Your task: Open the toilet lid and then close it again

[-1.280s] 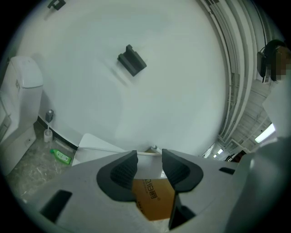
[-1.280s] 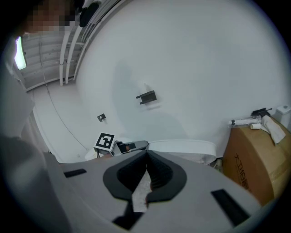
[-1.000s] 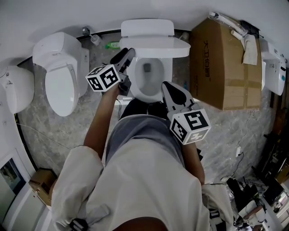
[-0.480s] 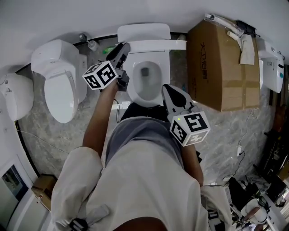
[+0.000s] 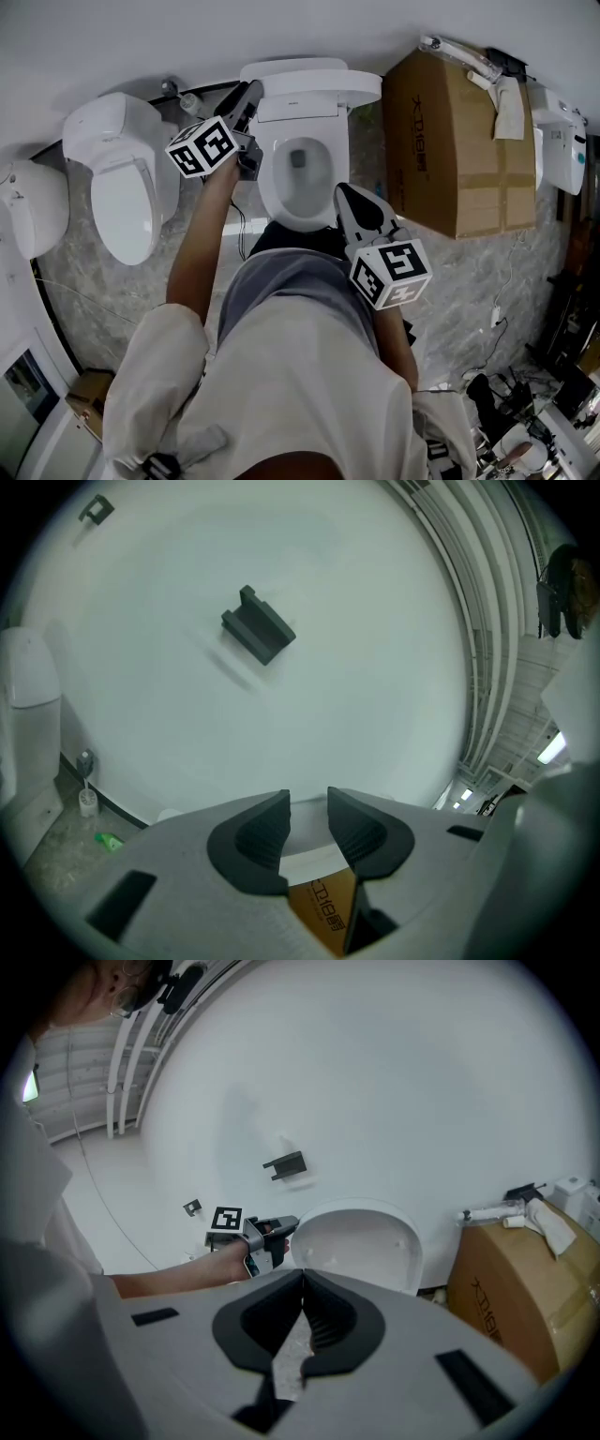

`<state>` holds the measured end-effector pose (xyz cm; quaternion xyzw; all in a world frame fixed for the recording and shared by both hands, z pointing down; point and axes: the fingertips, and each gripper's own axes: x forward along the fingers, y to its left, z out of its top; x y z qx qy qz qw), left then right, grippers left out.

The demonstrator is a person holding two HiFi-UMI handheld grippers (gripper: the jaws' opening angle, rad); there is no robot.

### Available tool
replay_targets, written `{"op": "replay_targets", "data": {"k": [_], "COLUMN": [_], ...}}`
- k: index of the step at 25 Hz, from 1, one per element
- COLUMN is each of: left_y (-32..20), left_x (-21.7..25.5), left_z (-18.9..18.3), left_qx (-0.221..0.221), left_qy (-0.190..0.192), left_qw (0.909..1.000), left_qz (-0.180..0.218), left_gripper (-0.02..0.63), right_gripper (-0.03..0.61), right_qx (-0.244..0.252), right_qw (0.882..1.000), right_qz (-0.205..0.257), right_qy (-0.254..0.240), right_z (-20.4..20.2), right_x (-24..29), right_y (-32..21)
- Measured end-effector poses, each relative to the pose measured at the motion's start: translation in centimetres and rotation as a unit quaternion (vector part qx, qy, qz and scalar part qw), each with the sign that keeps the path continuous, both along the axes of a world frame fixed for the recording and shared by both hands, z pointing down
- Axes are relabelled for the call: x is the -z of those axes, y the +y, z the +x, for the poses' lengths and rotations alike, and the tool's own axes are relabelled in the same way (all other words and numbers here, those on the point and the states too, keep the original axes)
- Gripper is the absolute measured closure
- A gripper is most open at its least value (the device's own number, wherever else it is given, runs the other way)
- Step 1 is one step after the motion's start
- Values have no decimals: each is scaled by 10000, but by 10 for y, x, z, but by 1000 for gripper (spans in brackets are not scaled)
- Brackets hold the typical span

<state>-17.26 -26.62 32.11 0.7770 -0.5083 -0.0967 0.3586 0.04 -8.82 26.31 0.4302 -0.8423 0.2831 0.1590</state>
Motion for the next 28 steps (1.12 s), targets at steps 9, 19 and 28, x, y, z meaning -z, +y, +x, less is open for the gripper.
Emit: {"op": "replay_targets", "data": {"k": [9, 19, 28], "left_y": [-26, -46, -63], "left_x": [7, 9, 10], "left_z": [-5, -10, -12], "left_qx": [-21, 16, 4], "left_qy": [-44, -85, -142], "left_qw": [10000, 9999, 9998], "left_qz": [80, 114, 120], "left_gripper": [489, 489, 489], "right_gripper": [568, 568, 568], "right_qx": [-65, -96, -152], "right_qw": [10000, 9999, 9998], "right_qz": [-20, -35, -104], "right_qy": [24, 42, 39], "right_z": [1, 2, 1], "right_x": [1, -4, -5], "right_y": [-7, -6, -7]}}
